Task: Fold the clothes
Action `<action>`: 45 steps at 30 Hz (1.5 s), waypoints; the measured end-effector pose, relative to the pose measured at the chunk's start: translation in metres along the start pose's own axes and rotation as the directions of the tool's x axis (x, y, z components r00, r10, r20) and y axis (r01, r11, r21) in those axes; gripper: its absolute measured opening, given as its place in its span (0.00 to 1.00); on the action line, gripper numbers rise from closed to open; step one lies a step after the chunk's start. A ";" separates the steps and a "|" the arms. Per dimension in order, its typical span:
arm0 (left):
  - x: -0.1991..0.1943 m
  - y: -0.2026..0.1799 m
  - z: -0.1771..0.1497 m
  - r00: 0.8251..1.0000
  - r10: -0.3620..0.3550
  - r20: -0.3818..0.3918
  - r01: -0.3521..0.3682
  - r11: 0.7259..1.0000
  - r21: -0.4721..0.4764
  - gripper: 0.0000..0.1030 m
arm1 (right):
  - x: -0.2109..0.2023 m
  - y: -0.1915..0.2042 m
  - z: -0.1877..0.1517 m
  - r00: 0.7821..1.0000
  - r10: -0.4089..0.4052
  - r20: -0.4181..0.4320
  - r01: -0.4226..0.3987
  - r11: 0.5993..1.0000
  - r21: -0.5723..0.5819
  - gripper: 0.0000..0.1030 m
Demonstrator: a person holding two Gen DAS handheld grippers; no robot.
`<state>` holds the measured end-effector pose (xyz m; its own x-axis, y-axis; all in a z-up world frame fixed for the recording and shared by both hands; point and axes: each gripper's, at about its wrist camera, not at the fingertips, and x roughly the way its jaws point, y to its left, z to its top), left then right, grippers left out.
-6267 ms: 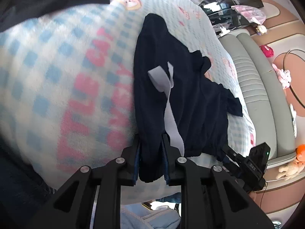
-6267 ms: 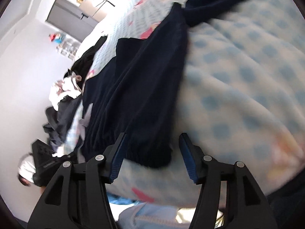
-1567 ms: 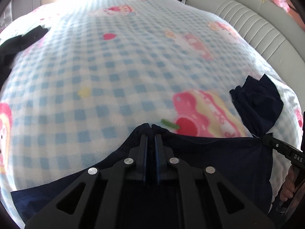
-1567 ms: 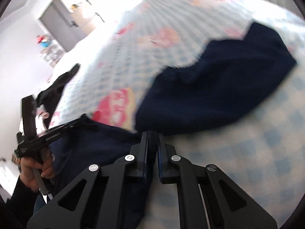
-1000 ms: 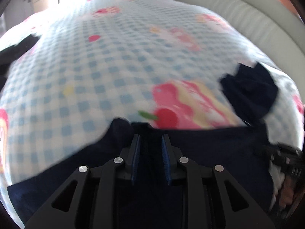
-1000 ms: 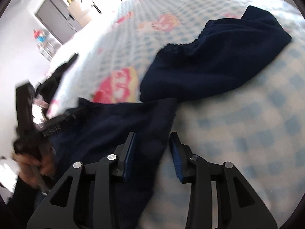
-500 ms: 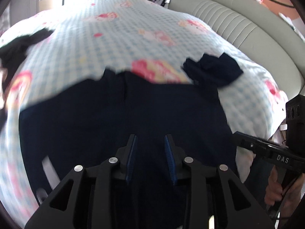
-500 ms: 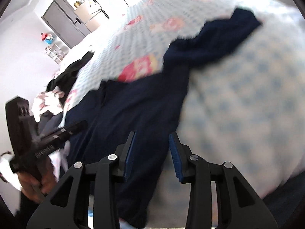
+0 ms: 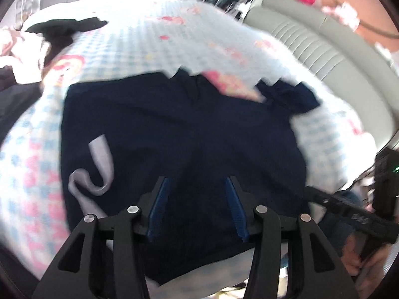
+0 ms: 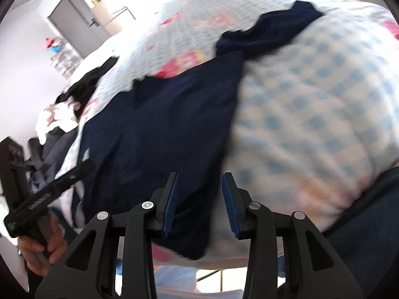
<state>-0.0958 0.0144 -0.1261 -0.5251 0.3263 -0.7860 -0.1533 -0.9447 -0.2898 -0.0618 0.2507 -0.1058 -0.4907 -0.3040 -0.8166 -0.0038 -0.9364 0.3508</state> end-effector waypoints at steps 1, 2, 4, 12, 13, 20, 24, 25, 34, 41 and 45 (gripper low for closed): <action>0.003 0.005 -0.005 0.999 0.037 -0.021 -0.036 0.999 0.007 0.48 | 0.005 0.002 -0.003 1.000 -0.017 -0.019 0.016 1.000 -0.013 0.36; 0.006 0.011 -0.010 0.997 0.067 -0.038 -0.067 0.998 0.009 0.48 | 0.011 0.005 -0.006 0.999 -0.034 -0.038 0.033 0.999 -0.027 0.36; 0.000 0.027 -0.017 0.997 0.058 -0.041 -0.060 0.996 -0.060 0.48 | 0.012 -0.001 -0.009 0.998 -0.046 -0.049 0.046 0.999 -0.010 0.36; -0.014 0.042 -0.032 0.999 0.016 -0.032 -0.020 0.988 -0.150 0.48 | 0.003 -0.003 -0.012 1.000 -0.001 -0.019 0.001 1.000 0.009 0.36; -0.010 0.041 -0.034 0.998 0.032 -0.046 -0.039 0.989 -0.146 0.48 | 0.006 -0.001 -0.013 1.000 -0.013 -0.029 0.013 1.000 0.001 0.36; -0.031 0.052 -0.034 0.998 0.058 0.039 -0.049 0.974 -0.221 0.48 | 0.003 -0.007 -0.014 0.998 -0.059 -0.023 0.059 0.998 0.021 0.36; -0.023 0.048 -0.042 0.999 0.051 -0.014 -0.053 0.977 -0.209 0.48 | 0.006 0.003 -0.015 1.000 -0.018 -0.023 0.018 1.000 0.002 0.36; -0.020 0.045 -0.043 0.997 0.071 -0.028 -0.075 0.978 -0.194 0.48 | 0.009 0.004 -0.018 0.999 -0.025 -0.034 0.025 1.000 -0.002 0.36; -0.044 0.049 -0.034 0.994 0.055 0.089 -0.036 0.979 -0.201 0.49 | 0.003 -0.018 -0.017 1.000 -0.006 -0.016 0.007 0.997 0.078 0.37; -0.021 0.043 -0.046 0.991 0.118 -0.057 -0.127 0.973 -0.193 0.48 | 0.012 -0.005 -0.024 0.998 -0.033 -0.059 0.034 0.999 0.014 0.37; -0.042 0.056 -0.042 0.993 0.121 0.009 -0.114 0.958 -0.262 0.48 | 0.007 -0.012 -0.024 0.997 -0.067 -0.041 0.068 0.998 0.016 0.38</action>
<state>-0.0469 -0.0512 -0.1326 -0.5477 0.2094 -0.8100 0.1326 -0.9342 -0.3312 -0.0439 0.2559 -0.1268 -0.4535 -0.2470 -0.8563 -0.0508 -0.9521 0.3015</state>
